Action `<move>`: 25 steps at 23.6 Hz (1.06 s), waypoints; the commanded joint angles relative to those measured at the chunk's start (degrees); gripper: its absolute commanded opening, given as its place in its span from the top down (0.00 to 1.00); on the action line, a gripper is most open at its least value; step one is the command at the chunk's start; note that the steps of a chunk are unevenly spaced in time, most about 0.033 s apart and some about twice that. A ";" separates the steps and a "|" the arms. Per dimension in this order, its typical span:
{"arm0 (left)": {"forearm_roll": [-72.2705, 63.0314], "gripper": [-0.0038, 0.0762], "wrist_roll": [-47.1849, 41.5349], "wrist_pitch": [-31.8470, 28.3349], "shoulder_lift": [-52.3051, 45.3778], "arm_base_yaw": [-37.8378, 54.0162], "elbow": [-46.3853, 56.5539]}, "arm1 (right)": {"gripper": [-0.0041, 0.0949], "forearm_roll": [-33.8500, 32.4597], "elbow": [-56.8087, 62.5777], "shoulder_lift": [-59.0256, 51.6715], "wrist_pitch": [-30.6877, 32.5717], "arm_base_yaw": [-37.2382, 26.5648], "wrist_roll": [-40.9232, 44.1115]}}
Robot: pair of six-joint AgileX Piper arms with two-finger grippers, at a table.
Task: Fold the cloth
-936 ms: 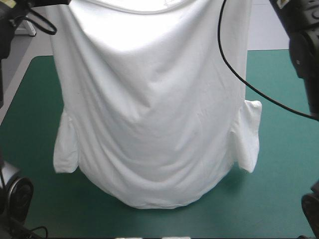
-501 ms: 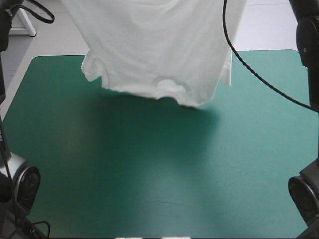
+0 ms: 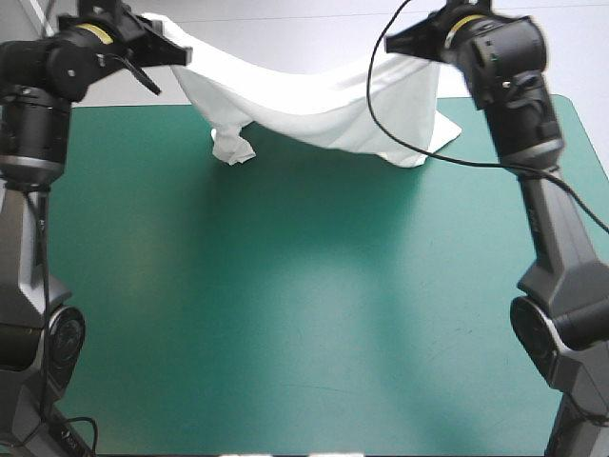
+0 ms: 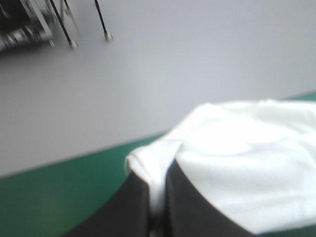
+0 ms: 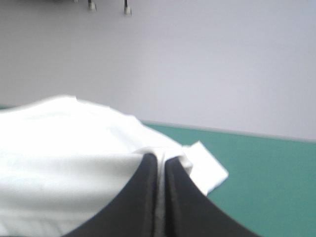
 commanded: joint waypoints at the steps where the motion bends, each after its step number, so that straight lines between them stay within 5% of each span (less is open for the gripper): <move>1: -5.83 0.96 -0.21 -5.70 1.98 -0.07 10.72 | 0.98 -1.02 7.72 3.35 -2.89 -0.84 4.44; 8: -8.27 0.96 0.13 -6.43 3.84 -0.07 26.72 | 0.98 5.09 27.52 3.14 -5.96 -1.12 3.93; 12: -8.02 0.96 -0.01 -4.12 -3.69 -0.07 37.29 | 0.98 4.97 48.35 -10.69 -9.85 -1.12 3.94; 15: -8.02 0.96 -1.05 1.51 -13.53 -0.07 48.53 | 0.98 5.10 63.32 -22.68 -4.39 -1.12 2.59; 21: -8.02 0.96 -1.41 19.41 -22.73 -0.07 59.74 | 0.98 11.36 75.02 -32.29 8.69 -1.12 -4.35; 25: -6.05 0.96 -3.82 20.45 -28.59 -1.20 68.01 | 0.98 17.01 82.09 -37.55 10.38 -1.12 -5.85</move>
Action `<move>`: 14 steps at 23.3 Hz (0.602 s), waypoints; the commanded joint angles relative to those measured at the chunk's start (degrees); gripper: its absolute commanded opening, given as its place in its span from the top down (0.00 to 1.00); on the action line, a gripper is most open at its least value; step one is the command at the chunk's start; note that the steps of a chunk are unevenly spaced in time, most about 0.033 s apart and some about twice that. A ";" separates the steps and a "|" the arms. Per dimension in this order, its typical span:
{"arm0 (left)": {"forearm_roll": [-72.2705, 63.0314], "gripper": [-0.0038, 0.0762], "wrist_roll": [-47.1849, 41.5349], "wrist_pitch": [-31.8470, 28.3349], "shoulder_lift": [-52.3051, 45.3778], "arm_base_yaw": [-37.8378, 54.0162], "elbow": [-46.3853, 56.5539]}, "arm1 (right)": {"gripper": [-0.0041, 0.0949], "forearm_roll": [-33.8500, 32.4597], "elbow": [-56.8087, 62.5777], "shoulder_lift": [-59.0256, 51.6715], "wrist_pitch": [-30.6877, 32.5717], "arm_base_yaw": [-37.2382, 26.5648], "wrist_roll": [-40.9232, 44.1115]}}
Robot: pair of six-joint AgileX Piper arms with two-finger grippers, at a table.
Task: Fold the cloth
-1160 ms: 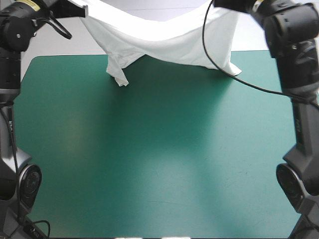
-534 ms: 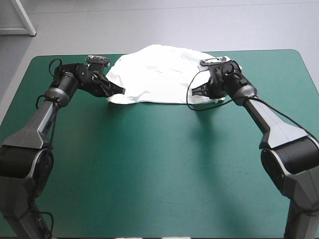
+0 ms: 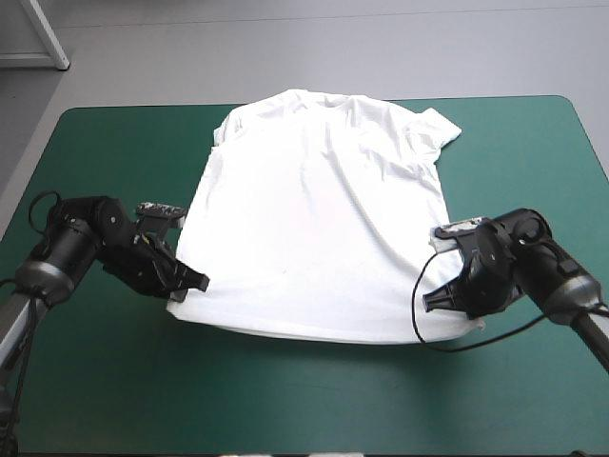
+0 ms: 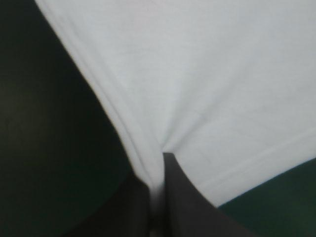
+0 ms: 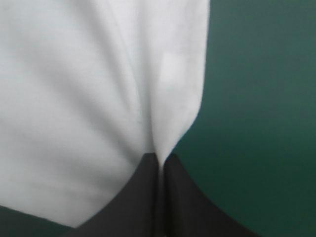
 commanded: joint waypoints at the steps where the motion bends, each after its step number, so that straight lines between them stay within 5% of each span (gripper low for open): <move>1: 2.00 0.96 -3.17 4.24 -6.92 -1.72 5.14 | 0.98 5.07 4.63 -6.55 1.05 -0.44 -2.03; 11: 4.40 0.96 -9.87 4.31 -19.99 -8.02 20.63 | 0.98 8.72 20.22 -18.73 1.05 -0.44 -2.50; 13: 4.83 0.92 -9.17 4.31 -19.99 -8.02 21.72 | 0.91 8.88 20.51 -19.25 1.05 -0.44 -2.69; 14: 4.44 0.83 -8.50 4.31 -19.99 -8.02 21.82 | 0.75 9.44 20.51 -19.63 1.05 -0.44 -2.69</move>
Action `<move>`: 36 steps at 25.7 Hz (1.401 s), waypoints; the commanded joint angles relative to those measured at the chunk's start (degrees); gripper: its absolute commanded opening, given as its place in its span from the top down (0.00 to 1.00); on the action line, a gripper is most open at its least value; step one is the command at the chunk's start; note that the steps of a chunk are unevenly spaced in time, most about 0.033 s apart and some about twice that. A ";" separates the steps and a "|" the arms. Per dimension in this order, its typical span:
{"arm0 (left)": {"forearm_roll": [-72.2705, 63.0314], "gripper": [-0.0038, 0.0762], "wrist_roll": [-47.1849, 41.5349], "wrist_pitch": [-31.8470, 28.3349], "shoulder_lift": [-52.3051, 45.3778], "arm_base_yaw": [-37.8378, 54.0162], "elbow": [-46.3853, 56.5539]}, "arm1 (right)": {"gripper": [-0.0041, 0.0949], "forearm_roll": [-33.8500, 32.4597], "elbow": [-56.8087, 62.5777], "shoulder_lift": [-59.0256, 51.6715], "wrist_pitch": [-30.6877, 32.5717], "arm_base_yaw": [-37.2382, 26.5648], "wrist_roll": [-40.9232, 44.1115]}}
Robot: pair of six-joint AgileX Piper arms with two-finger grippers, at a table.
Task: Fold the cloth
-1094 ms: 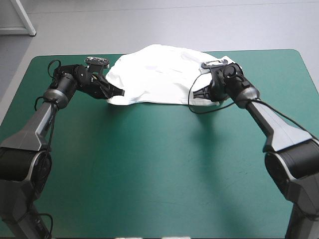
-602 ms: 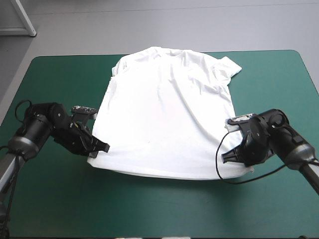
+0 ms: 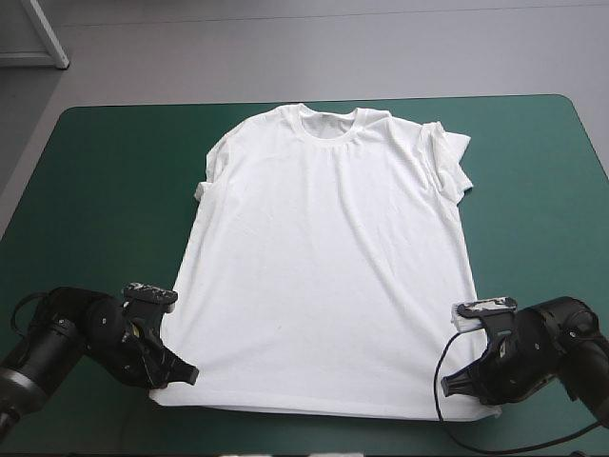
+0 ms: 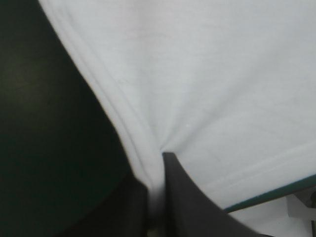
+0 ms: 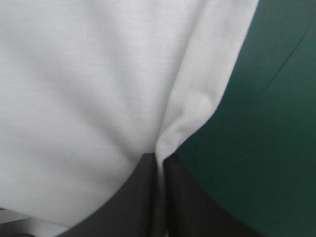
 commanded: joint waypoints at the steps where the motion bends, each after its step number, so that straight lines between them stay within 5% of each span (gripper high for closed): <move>1: -1.23 0.76 0.75 3.99 -0.84 -0.33 -1.00 | 0.63 0.92 -1.09 -1.53 0.08 -0.44 -0.70; 3: -1.87 0.37 0.89 3.74 -0.84 -0.33 -1.00 | 0.18 1.39 -1.09 -2.43 -2.94 -0.44 -0.70; 5: -0.73 0.17 0.18 1.29 -0.84 -0.33 -1.13 | 0.05 1.16 -1.35 -2.93 -6.12 -0.44 0.37; 12: 11.67 0.15 -5.31 -8.55 8.40 -0.22 -16.58 | 0.05 -0.94 -5.41 -2.83 -6.97 -0.44 2.90; 20: 11.31 0.15 -3.49 -17.62 25.18 1.20 -31.31 | 0.06 -2.01 -6.56 -2.93 -4.55 -0.44 4.00; 26: 11.05 0.15 -3.33 -18.71 35.67 5.99 -40.73 | 0.15 -1.78 -6.56 -2.93 -2.44 -0.44 4.00; 36: 2.50 0.16 2.53 -23.28 47.37 7.71 -45.13 | 0.17 -4.48 -8.62 -1.54 -10.10 -0.44 5.78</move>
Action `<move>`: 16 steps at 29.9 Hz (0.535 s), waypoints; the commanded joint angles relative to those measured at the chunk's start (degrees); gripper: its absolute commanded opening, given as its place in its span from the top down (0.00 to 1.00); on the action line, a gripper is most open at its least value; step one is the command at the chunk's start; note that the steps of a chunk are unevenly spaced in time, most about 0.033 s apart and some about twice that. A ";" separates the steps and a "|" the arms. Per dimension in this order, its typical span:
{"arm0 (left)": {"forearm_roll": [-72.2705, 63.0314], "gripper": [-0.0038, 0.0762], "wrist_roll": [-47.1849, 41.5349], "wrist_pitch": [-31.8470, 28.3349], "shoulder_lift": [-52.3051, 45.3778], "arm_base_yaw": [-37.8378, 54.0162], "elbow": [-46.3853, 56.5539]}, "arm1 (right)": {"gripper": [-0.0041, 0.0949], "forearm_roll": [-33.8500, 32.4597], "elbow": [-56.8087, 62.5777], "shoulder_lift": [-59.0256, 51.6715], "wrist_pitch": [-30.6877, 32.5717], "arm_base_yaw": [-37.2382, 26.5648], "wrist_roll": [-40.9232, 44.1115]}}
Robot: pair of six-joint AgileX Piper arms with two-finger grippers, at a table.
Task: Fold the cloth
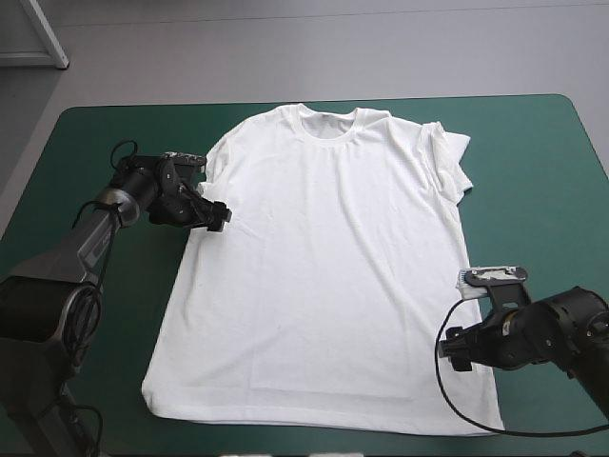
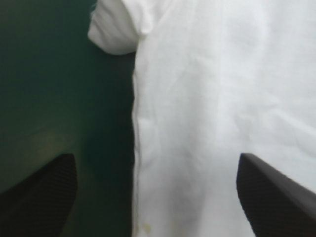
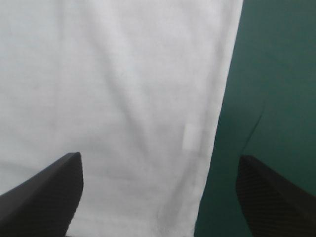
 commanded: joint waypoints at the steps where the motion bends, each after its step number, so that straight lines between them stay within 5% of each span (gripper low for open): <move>1: -1.85 0.17 0.31 -1.97 0.06 -0.06 -2.78 | 0.17 -2.97 -4.78 1.20 -3.53 -0.44 1.35; 7: -8.75 0.36 3.53 -0.57 3.42 -0.06 -3.21 | 0.17 -10.49 -16.27 11.37 -5.55 -0.57 3.17; 14: -10.63 0.92 5.48 1.40 5.23 -0.06 -3.21 | 0.21 -7.01 -31.54 28.93 -7.97 -7.90 -2.05; 16: -10.46 0.96 5.71 1.16 5.23 -0.06 -3.21 | 0.23 -4.19 -34.89 33.68 -8.36 -10.50 -4.62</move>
